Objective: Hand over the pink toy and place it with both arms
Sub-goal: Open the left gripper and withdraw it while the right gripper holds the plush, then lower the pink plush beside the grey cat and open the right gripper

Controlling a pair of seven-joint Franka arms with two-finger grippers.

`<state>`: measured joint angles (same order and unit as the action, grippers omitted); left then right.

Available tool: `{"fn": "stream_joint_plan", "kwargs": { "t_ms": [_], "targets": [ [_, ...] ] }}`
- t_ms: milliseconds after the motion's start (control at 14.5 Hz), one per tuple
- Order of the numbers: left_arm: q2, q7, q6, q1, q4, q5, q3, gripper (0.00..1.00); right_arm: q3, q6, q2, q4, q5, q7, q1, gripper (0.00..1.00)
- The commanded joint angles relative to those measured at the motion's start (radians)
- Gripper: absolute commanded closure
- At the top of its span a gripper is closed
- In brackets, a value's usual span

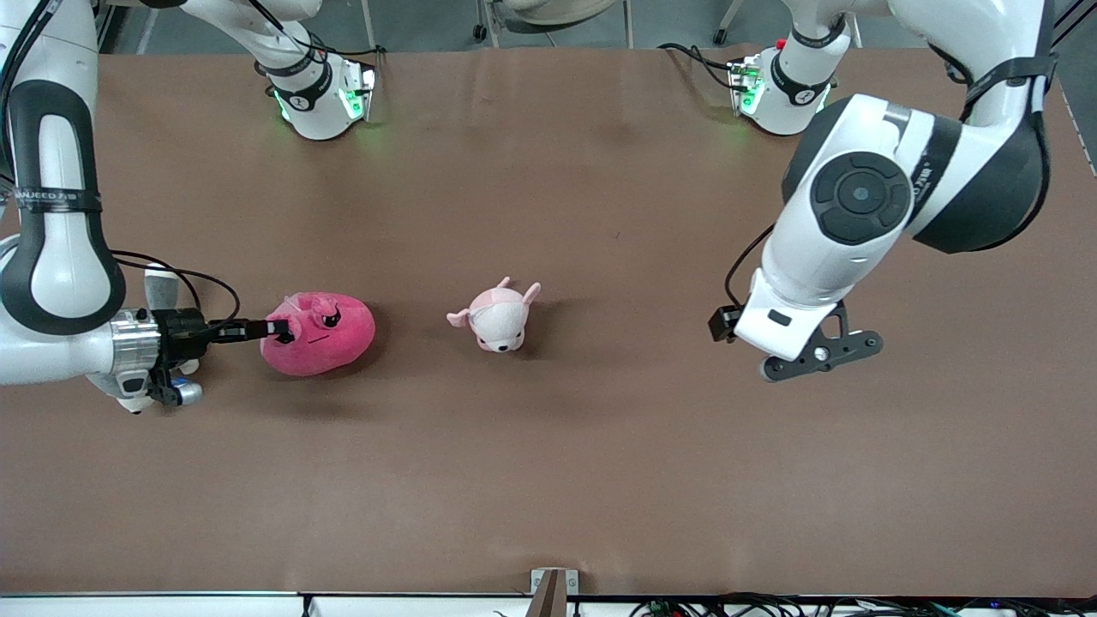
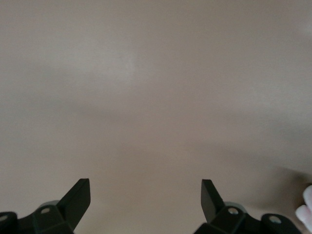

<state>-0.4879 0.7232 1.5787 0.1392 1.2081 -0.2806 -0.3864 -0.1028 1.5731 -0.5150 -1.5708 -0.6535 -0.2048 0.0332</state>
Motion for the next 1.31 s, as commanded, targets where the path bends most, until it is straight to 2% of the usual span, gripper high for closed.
{"fn": "stream_joint_plan", "kwargs": {
  "t_ms": [0,138,276,345,414,483,552,828,966,1241],
  "targets": [
    [0.046,-0.033,-0.020,-0.039,0.022,-0.014,-0.003,0.00,0.009,-0.007,-0.007,-0.003,-0.040,-0.015,0.013,0.98],
    [0.086,-0.088,-0.022,-0.076,0.024,0.000,-0.002,0.00,0.009,-0.010,-0.023,-0.005,-0.040,-0.015,0.014,0.98],
    [0.129,-0.209,-0.049,-0.090,0.028,0.023,0.041,0.00,0.009,-0.008,-0.039,-0.005,-0.040,-0.015,0.014,0.98],
    [0.153,-0.246,-0.063,-0.089,0.031,0.074,0.081,0.00,0.009,-0.007,-0.040,-0.005,-0.040,-0.013,0.016,0.94],
    [0.190,-0.283,-0.065,-0.079,0.050,0.118,0.137,0.00,0.008,-0.005,-0.040,-0.003,-0.040,-0.010,0.017,0.66],
    [0.236,-0.330,-0.063,-0.076,0.095,0.160,0.180,0.00,0.008,-0.002,-0.039,-0.002,-0.040,-0.004,0.019,0.20],
    [0.273,-0.373,-0.065,-0.075,0.128,0.188,0.211,0.00,0.006,-0.002,-0.037,0.011,-0.035,-0.004,0.024,0.00],
    [0.397,-0.536,-0.063,-0.076,0.246,0.254,0.308,0.00,-0.011,-0.013,-0.022,0.103,0.007,-0.004,0.028,0.00],
    [0.458,-0.541,-0.063,-0.078,0.309,0.279,0.316,0.00,-0.012,-0.013,-0.011,0.156,0.102,-0.002,0.024,0.00],
    [0.571,-0.541,-0.037,-0.061,0.430,0.284,0.316,0.00,-0.014,-0.008,0.101,0.167,0.263,0.022,0.016,0.00]
  ]
}}
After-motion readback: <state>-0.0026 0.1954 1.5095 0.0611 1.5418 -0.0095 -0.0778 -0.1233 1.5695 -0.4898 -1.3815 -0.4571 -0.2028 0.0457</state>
